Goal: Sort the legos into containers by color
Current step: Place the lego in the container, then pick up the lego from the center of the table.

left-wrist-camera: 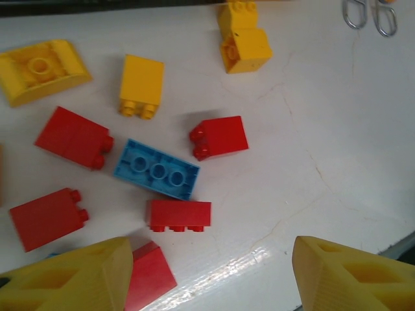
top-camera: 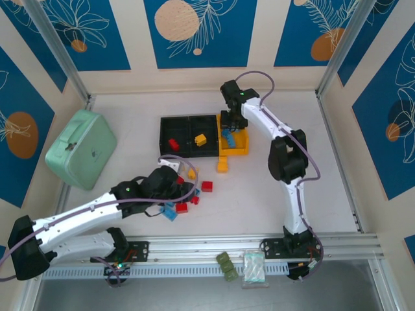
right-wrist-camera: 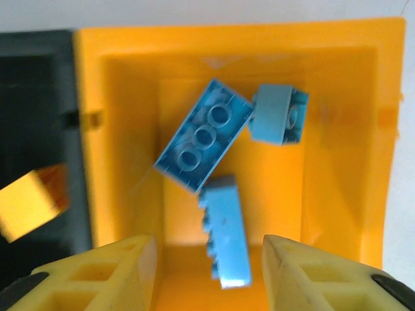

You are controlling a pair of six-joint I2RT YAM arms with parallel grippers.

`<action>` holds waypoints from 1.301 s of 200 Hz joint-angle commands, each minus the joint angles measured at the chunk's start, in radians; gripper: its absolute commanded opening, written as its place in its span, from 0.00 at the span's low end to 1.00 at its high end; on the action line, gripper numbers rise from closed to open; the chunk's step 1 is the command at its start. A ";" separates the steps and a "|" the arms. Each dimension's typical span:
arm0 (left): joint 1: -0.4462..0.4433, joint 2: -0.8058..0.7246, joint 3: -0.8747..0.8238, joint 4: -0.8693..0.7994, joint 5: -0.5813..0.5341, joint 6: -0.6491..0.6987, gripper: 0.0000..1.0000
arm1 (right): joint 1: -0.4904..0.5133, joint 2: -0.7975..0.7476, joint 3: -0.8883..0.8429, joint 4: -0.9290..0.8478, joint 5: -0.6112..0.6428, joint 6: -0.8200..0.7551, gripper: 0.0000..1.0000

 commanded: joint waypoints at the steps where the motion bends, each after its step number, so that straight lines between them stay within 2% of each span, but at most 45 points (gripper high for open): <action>1: 0.043 -0.031 -0.011 -0.082 -0.030 -0.020 0.66 | 0.021 -0.189 -0.112 0.085 -0.069 0.009 0.47; 56: 0.150 -0.039 -0.012 -0.172 -0.018 -0.023 0.65 | 0.041 -0.529 -0.526 0.246 -0.204 0.050 0.50; 102: 0.160 -0.025 -0.064 -0.226 -0.020 -0.106 0.65 | 0.082 -0.767 -0.851 0.351 -0.312 0.101 0.51; 136: 0.175 -0.024 -0.127 -0.177 -0.049 -0.111 0.66 | 0.143 -0.877 -1.012 0.399 -0.319 0.148 0.51; 173: 0.301 0.028 -0.141 -0.079 -0.038 -0.013 0.64 | 0.238 -0.980 -1.188 0.520 -0.340 0.207 0.51; 202: 0.390 0.137 -0.120 0.007 0.018 0.078 0.64 | 0.306 -1.016 -1.292 0.605 -0.353 0.269 0.52; 260: 0.428 0.383 -0.039 0.104 0.035 0.157 0.66 | 0.354 -0.986 -1.311 0.594 -0.321 0.290 0.52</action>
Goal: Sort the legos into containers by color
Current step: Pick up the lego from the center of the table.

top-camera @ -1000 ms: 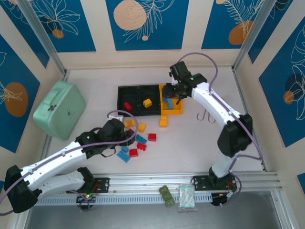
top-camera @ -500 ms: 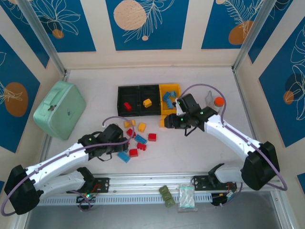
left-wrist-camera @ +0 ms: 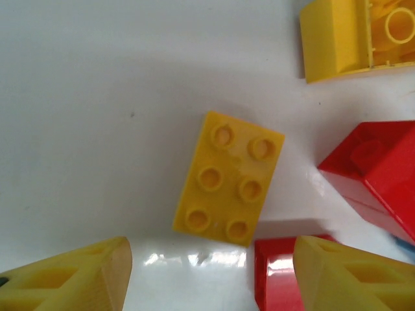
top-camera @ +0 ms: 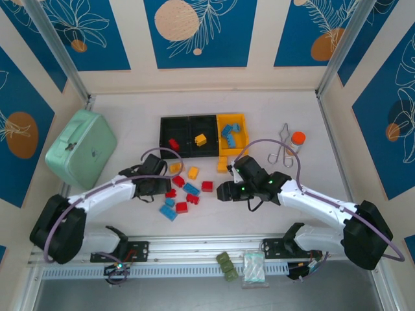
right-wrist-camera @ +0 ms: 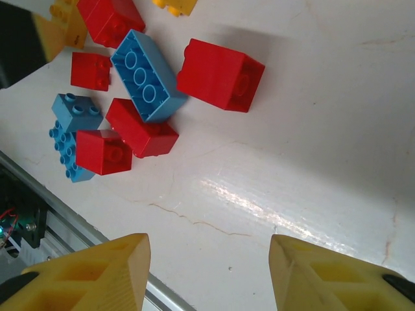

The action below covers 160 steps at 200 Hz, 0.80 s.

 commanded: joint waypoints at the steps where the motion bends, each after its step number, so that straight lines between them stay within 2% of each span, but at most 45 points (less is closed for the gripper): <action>1: 0.012 0.061 0.051 0.060 0.011 0.055 0.66 | 0.009 0.010 0.013 0.013 0.001 0.016 0.51; 45: 0.026 0.142 0.070 0.082 -0.015 0.071 0.52 | 0.013 0.029 0.032 0.012 -0.007 0.007 0.51; 90: 0.031 0.159 0.079 0.067 -0.011 0.084 0.25 | 0.029 0.040 0.036 0.026 -0.010 0.013 0.51; 126: 0.029 0.094 0.091 0.018 -0.005 0.100 0.17 | 0.058 0.044 0.039 0.062 -0.027 -0.003 0.51; 160: 0.028 0.036 0.129 -0.034 0.028 0.111 0.17 | 0.069 0.043 0.031 0.109 -0.046 -0.004 0.52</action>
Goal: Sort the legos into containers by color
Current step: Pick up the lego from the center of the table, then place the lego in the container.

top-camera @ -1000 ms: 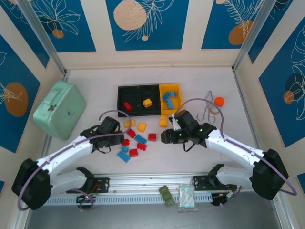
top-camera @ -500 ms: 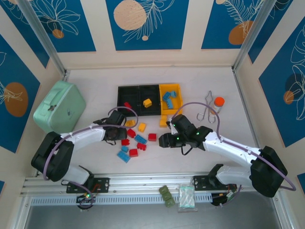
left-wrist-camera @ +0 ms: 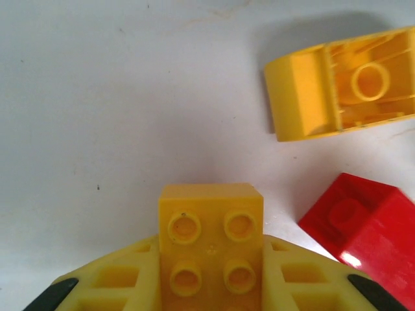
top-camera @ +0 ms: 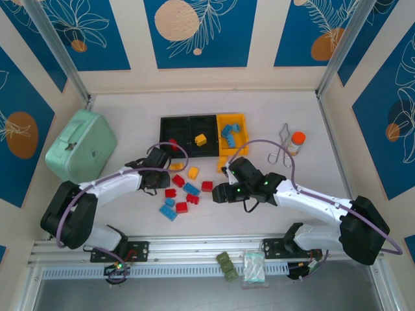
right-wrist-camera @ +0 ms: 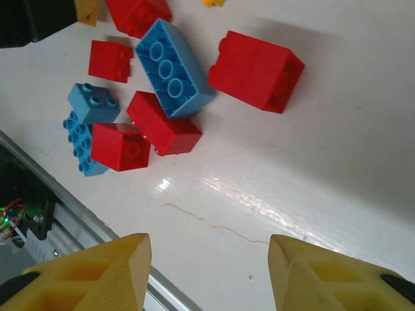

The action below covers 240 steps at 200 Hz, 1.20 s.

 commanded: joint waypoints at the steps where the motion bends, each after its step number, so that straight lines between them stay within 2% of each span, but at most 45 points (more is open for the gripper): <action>1: 0.008 -0.053 0.051 -0.059 0.032 0.021 0.17 | 0.011 0.003 0.023 0.052 -0.037 -0.003 0.52; 34: -0.010 -0.065 0.111 -0.079 0.080 0.011 0.17 | 0.011 -0.014 0.020 0.062 -0.025 0.004 0.53; 63: -0.054 -0.011 0.205 -0.075 0.098 -0.004 0.17 | -0.001 -0.051 0.012 0.054 -0.007 0.006 0.53; 119: -0.148 0.244 0.494 -0.088 0.086 0.013 0.17 | -0.044 -0.172 -0.038 0.012 0.043 0.028 0.57; 240: -0.142 0.716 1.058 -0.279 0.008 0.064 0.19 | -0.154 -0.359 -0.125 -0.071 0.049 0.053 0.59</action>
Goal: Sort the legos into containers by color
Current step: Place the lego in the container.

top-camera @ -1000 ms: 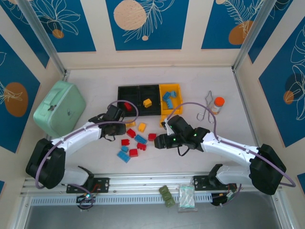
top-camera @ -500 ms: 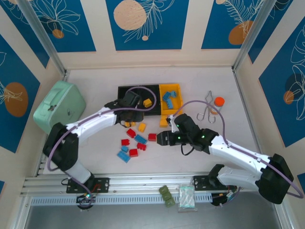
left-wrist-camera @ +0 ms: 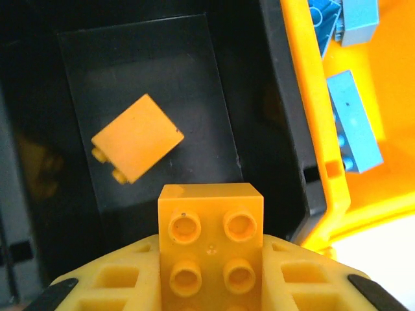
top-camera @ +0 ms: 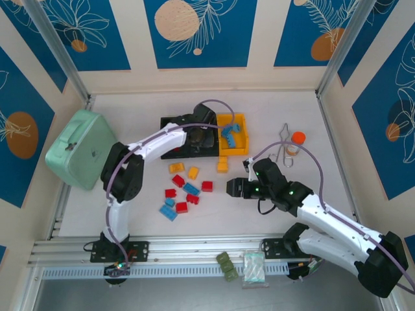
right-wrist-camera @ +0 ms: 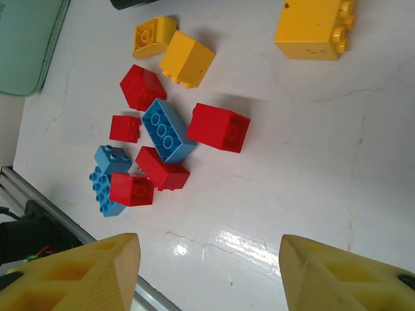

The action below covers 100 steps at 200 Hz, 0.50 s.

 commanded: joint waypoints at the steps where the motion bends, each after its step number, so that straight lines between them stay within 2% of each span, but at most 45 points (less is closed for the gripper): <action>1: 0.004 0.066 0.087 -0.083 -0.035 0.030 0.19 | -0.012 -0.032 -0.014 -0.031 0.001 0.011 0.59; 58: 0.007 0.153 0.188 -0.122 -0.040 0.038 0.27 | -0.031 -0.046 -0.024 -0.046 -0.006 0.013 0.59; 80: 0.005 0.144 0.195 -0.127 -0.051 0.041 0.40 | -0.034 -0.043 -0.025 -0.039 -0.007 0.014 0.59; 100: 0.003 0.121 0.191 -0.134 -0.049 0.041 0.46 | -0.035 -0.037 -0.023 -0.035 -0.007 0.015 0.59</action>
